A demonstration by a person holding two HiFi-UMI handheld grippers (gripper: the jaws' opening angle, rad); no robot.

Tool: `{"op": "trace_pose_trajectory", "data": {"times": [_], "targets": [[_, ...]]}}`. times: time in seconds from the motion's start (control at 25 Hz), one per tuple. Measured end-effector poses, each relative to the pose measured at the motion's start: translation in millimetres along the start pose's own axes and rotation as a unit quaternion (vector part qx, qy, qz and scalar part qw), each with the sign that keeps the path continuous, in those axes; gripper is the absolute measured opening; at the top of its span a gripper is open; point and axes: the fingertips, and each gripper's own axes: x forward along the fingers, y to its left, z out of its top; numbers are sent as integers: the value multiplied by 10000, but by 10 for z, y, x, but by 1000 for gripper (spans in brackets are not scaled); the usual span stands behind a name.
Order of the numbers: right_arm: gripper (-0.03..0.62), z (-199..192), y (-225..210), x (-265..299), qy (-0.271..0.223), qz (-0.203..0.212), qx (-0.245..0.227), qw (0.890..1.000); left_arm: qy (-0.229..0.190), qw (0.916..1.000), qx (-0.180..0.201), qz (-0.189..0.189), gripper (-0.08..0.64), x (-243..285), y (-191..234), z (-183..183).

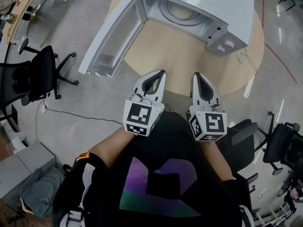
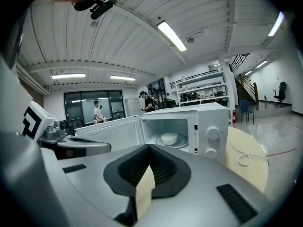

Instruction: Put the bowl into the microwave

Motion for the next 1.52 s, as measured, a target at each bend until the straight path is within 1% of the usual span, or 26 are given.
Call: {"op": "trace_pose_trajectory", "data": {"times": [0.24,0.52,0.72,0.84,0.96,1.12,1.28,1.4,1.52], "targets": [[18,-46,191,-259,-71,217,-98,9997,-76,9996,19,287,46,-340,-87,-50],[18,54,451,-415,-220,192,-341,9990,-303,9991,112,288,45,-576,-58,35],[18,153,781,-415,-317,175,-378,9986,-478,9978,277,360,46,-844,177,155],[18,184,1065,-385,-349,213,-379,9984,-520,9973,198,471,46,-1092,415,171],[18,172,1319,-341,-331,269,-386,9983,-480,9973,107,538,46,-1291,615,95],[18,64,1587,-325,-212,291,-392,9986,-455,9977,82,489,46,-1496,764,-11],[18,-88,1829,-327,-29,320,-415,9986,-363,9988,33,324,46,-1623,826,-136],[18,-196,1993,-300,89,391,-441,9982,-237,9995,-40,185,45,-1663,877,-266],[18,-298,2066,-281,186,381,-413,9982,-112,9998,-108,96,46,-1653,930,-389]]}}
